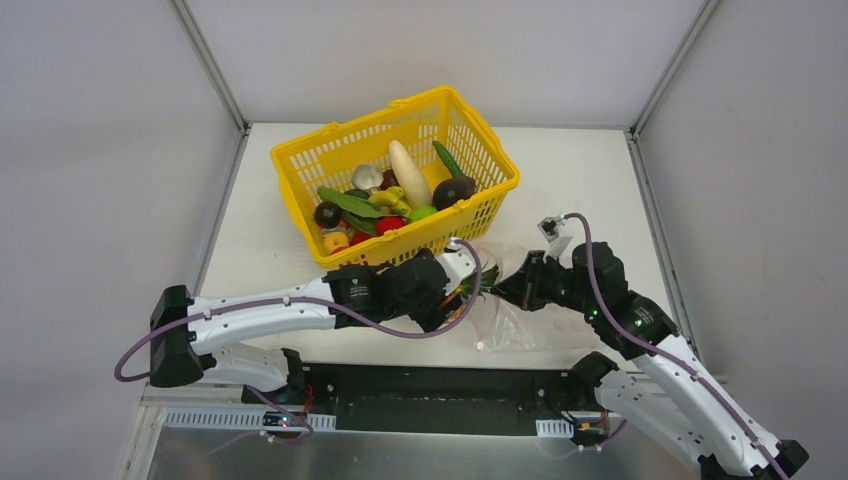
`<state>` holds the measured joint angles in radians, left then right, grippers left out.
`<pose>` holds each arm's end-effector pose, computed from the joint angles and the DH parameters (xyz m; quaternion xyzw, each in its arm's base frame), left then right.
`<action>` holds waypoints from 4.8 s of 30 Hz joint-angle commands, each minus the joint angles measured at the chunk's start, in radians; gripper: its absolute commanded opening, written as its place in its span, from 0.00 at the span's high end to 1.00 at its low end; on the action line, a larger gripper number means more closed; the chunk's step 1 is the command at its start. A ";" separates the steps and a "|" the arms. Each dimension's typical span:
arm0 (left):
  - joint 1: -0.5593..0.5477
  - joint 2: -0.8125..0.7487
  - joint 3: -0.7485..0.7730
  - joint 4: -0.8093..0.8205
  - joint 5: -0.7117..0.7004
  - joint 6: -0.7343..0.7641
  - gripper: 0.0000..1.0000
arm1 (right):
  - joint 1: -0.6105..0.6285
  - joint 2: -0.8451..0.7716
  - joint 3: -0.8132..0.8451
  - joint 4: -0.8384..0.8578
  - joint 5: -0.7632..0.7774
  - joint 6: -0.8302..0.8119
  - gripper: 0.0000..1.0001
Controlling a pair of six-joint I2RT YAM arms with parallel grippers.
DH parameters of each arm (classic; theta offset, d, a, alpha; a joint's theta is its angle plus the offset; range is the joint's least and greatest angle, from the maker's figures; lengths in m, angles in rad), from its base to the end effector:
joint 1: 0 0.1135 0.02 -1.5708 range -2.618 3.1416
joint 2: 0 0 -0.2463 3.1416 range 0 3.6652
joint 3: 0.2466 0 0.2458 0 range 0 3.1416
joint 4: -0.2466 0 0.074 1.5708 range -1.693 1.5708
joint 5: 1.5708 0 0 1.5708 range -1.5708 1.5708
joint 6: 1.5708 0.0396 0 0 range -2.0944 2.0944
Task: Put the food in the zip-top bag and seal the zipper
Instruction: Place the fake fruit in the zipper food storage bag.
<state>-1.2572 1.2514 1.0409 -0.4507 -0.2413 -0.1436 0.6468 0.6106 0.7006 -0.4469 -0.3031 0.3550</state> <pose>0.0945 -0.2606 0.2872 0.4264 0.7850 -0.1984 0.4031 0.1165 0.1028 0.2968 -0.2032 0.7908 0.3795 0.4350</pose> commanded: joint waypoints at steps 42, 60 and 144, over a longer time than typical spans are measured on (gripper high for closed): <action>0.103 -0.040 -0.004 0.241 0.154 -0.307 0.75 | 0.212 0.036 -0.100 0.220 0.140 0.009 1.00; 0.204 -0.090 -0.147 0.440 0.220 -0.581 0.85 | 0.223 0.053 -0.136 0.257 0.164 0.035 1.00; 0.225 -0.061 -0.297 0.884 0.212 -0.903 0.84 | 0.223 -0.147 -0.186 0.311 0.239 0.271 1.00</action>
<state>-1.0389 1.2537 0.7452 0.2806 -0.0212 -1.0245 0.8600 0.5255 0.5594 -0.1787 -0.0952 0.5556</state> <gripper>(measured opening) 0.713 0.007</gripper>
